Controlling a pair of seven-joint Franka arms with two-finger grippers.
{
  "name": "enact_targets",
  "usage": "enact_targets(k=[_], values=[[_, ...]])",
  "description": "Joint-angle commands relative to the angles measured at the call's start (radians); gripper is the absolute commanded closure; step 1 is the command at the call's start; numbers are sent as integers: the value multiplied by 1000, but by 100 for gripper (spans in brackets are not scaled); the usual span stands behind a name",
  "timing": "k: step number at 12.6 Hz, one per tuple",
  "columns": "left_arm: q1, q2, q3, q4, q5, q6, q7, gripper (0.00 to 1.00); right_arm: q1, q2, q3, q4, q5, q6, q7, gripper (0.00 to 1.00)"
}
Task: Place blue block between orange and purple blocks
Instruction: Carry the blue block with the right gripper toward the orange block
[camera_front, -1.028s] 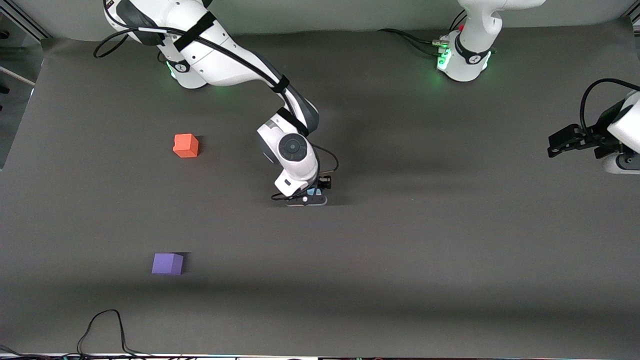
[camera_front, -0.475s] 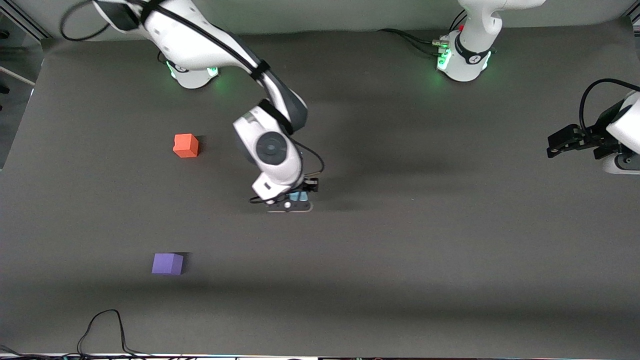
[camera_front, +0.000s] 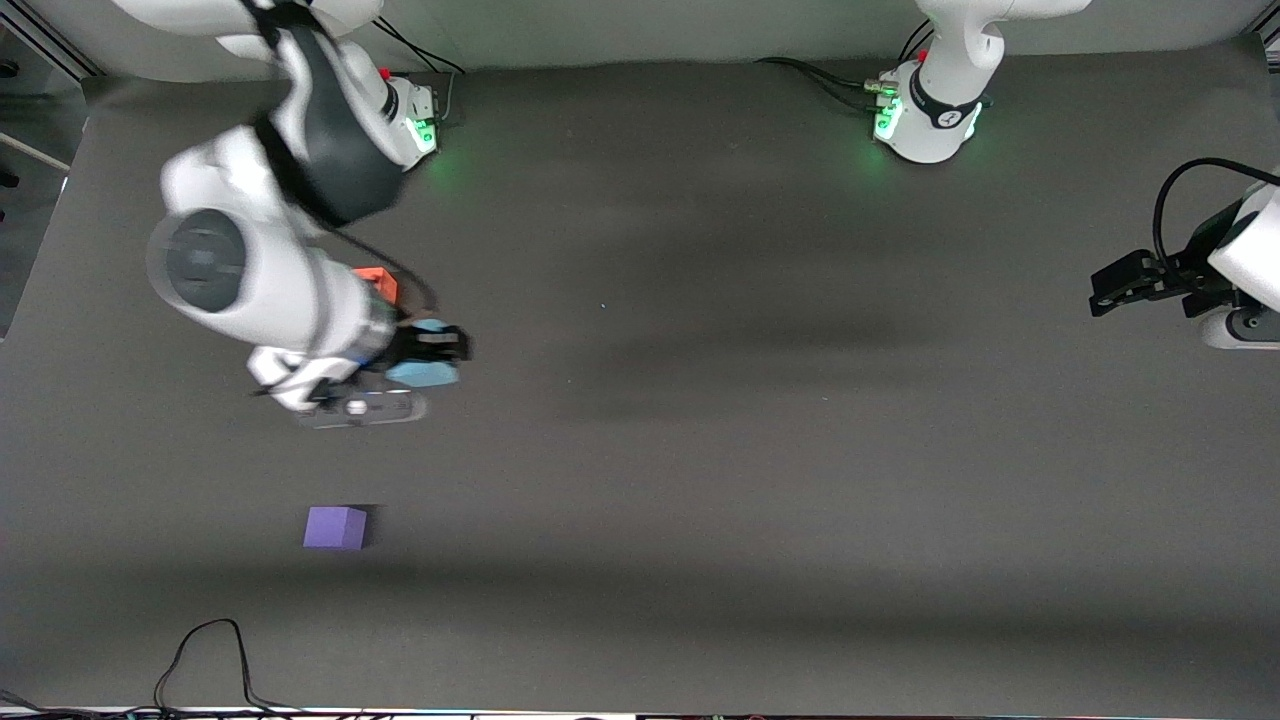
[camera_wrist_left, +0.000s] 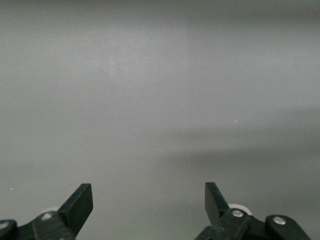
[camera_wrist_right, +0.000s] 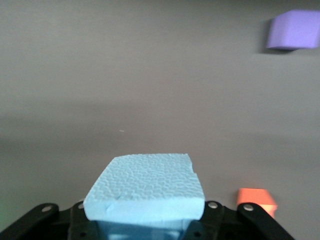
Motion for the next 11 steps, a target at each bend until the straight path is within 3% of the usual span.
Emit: enact_targets(k=[1,3,5,7,11], values=[[9,-11,-4,-4,-4,-9,4,0,10,-105,-120,-141,-4,2,-181,51],[6,-13,-4,-4,-4,-9,15,0,10,-151,-236,-216,-4,26,-322,51],[8,-14,-4,-5,-2,-13,24,0,10,-145,-301,-275,-1,93,-377,51],[6,-13,-4,-5,5,-24,42,0,7,-130,-306,-382,9,240,-378,46],[6,-7,-4,-2,8,-26,47,0,6,14,-306,-519,68,553,-381,46]])
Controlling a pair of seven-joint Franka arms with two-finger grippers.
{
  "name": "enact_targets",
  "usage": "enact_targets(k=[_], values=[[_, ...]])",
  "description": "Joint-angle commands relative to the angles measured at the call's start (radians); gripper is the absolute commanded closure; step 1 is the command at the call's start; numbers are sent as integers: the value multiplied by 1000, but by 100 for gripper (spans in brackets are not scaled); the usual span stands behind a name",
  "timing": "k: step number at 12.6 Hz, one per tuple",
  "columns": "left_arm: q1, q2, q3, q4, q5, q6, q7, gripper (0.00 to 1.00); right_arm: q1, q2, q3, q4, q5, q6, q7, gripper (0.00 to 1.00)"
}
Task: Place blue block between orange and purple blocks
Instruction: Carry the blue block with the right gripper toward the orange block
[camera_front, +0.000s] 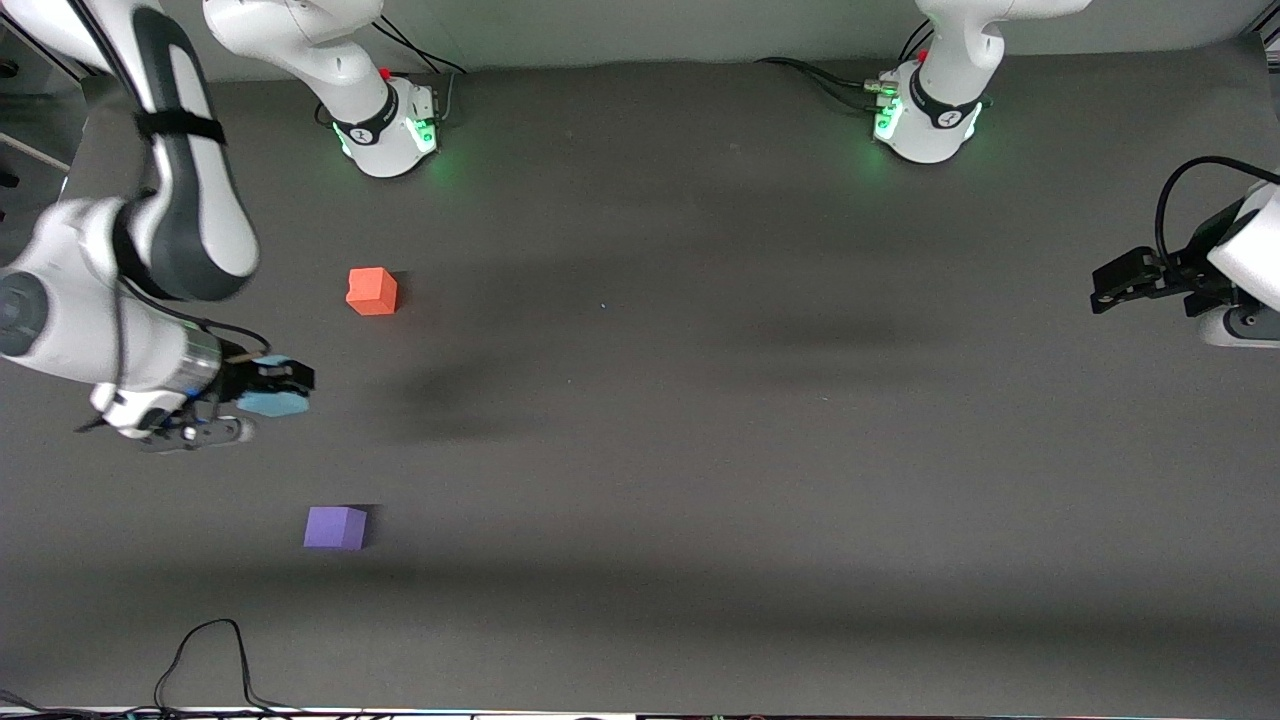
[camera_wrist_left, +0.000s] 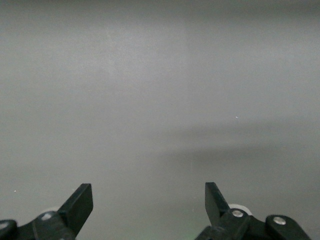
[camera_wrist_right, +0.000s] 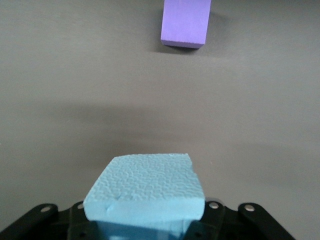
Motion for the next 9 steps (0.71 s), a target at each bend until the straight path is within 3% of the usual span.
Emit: enact_targets(k=[1,4,9], values=[[3,-7,-4,-1,8,-18,17,0,10,92,-5,-71,39,183,-15,46],[3,0,-4,-1,8,-18,19,0,14,190,-2,-97,67,329,-16,46],[3,0,-4,-1,3,-22,19,0,27,274,12,-131,165,430,-15,46]])
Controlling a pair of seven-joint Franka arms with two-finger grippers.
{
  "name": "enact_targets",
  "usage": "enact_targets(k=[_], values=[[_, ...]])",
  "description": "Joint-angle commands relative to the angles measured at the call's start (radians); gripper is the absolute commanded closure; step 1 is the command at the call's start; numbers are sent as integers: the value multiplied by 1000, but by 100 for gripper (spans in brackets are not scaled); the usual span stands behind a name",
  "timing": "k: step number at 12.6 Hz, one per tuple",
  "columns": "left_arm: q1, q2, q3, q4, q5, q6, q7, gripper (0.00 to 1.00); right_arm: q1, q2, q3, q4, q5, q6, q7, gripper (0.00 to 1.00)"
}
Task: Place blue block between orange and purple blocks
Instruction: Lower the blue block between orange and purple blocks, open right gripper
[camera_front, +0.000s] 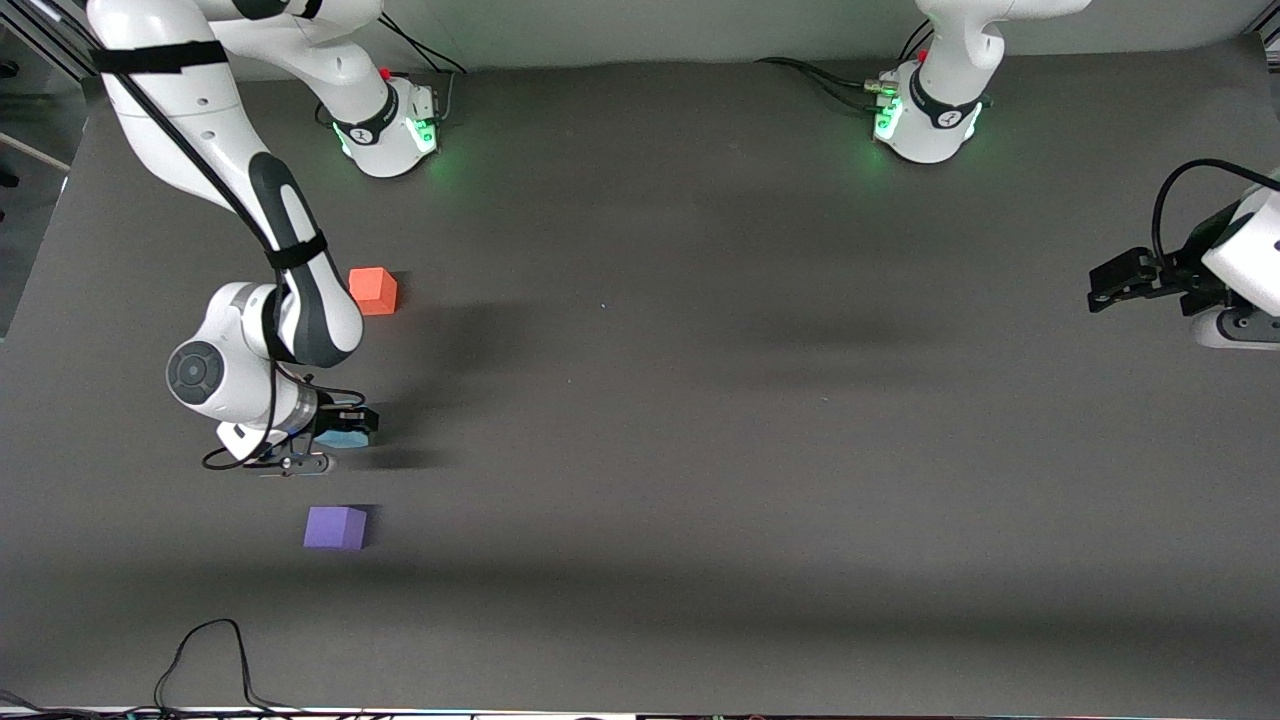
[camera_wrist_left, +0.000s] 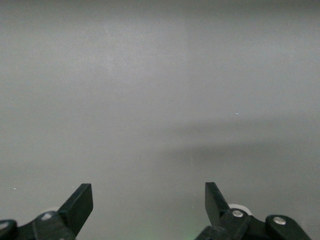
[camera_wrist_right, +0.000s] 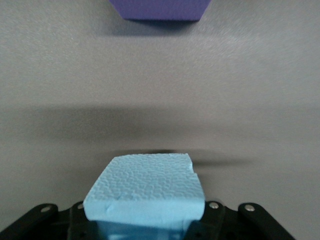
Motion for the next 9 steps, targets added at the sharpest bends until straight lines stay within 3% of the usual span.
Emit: enact_targets(k=[1,5,7,9], values=[[3,-8,-3,0,3,-11,16,0,19,15,-5,-46,47,75,-15,46],[3,-6,-3,1,2,-11,15,0,17,4,-5,-95,47,91,-39,46],[3,-6,-3,1,2,-11,4,0,19,-2,-7,-100,61,86,-39,30],[3,-6,-3,1,-2,-11,4,0,17,-5,-7,-105,63,85,-38,2]])
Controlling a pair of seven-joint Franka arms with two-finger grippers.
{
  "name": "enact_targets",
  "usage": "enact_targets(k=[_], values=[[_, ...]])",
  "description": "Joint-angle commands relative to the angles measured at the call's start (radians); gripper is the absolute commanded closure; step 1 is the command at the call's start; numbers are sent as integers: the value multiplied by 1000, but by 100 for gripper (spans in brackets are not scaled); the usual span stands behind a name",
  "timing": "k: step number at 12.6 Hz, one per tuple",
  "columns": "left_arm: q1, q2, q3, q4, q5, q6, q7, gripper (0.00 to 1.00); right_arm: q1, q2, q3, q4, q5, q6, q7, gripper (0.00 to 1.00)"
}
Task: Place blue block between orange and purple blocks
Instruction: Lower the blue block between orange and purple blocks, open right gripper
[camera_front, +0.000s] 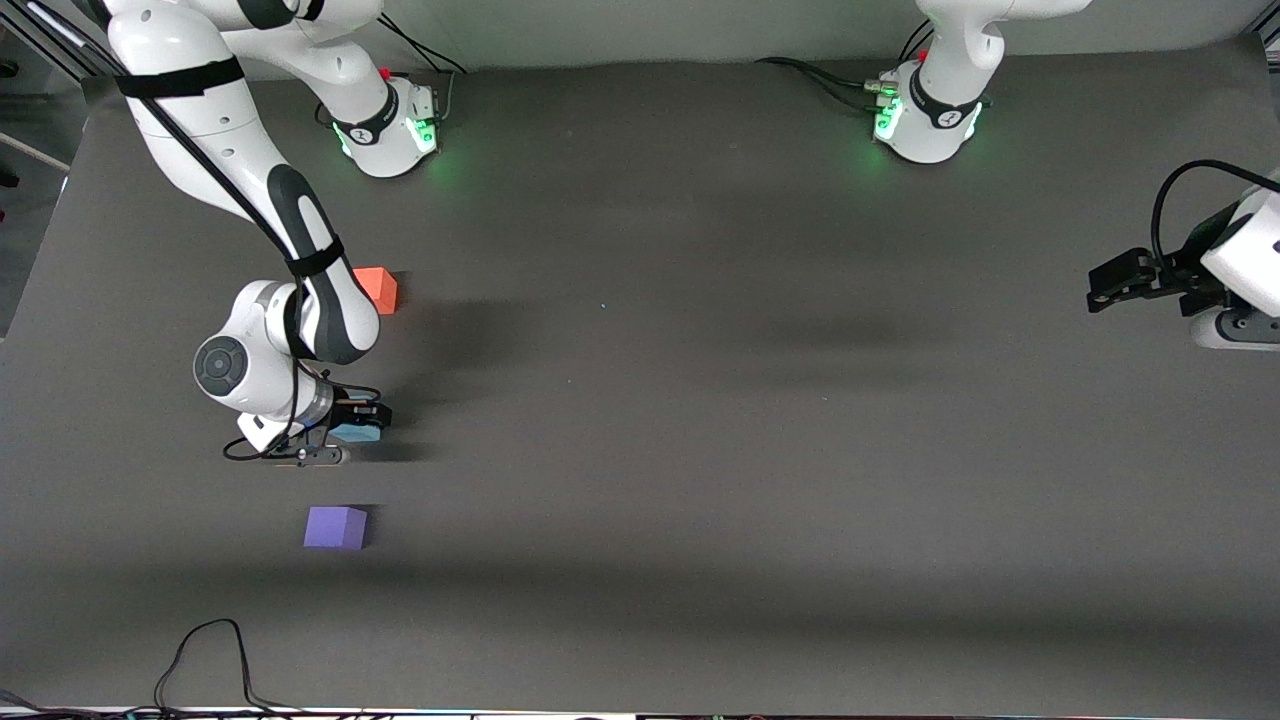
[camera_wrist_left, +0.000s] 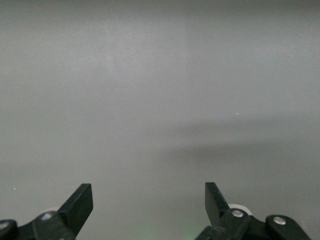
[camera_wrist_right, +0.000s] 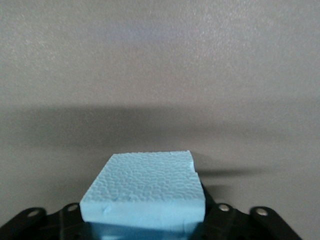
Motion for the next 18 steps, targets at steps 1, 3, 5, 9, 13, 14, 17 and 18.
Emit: enact_targets(k=[1,3,5,9,13,14,17,18], values=[[5,-7,-3,1,-3,-11,4,0,8,-22,-9,-36,46,7,-37,0],[5,-7,-3,1,-5,-11,2,0,8,-46,-11,-35,51,-1,-38,0],[5,-7,-3,1,-5,-11,2,0,10,-72,-14,-18,51,-53,-38,0],[5,-5,-3,1,-6,-9,1,0,10,-179,-21,62,31,-220,-40,0],[3,-5,-3,1,-6,-9,1,0,5,-302,-46,142,-33,-346,-94,0],[3,-4,-3,1,-6,-9,1,0,7,-318,-55,174,-36,-398,-91,0],[5,-4,-3,1,-6,-9,1,0,7,-331,-66,318,-98,-578,-91,0],[5,-4,-3,1,-6,-9,1,0,0,-347,-63,347,-104,-620,-86,0]])
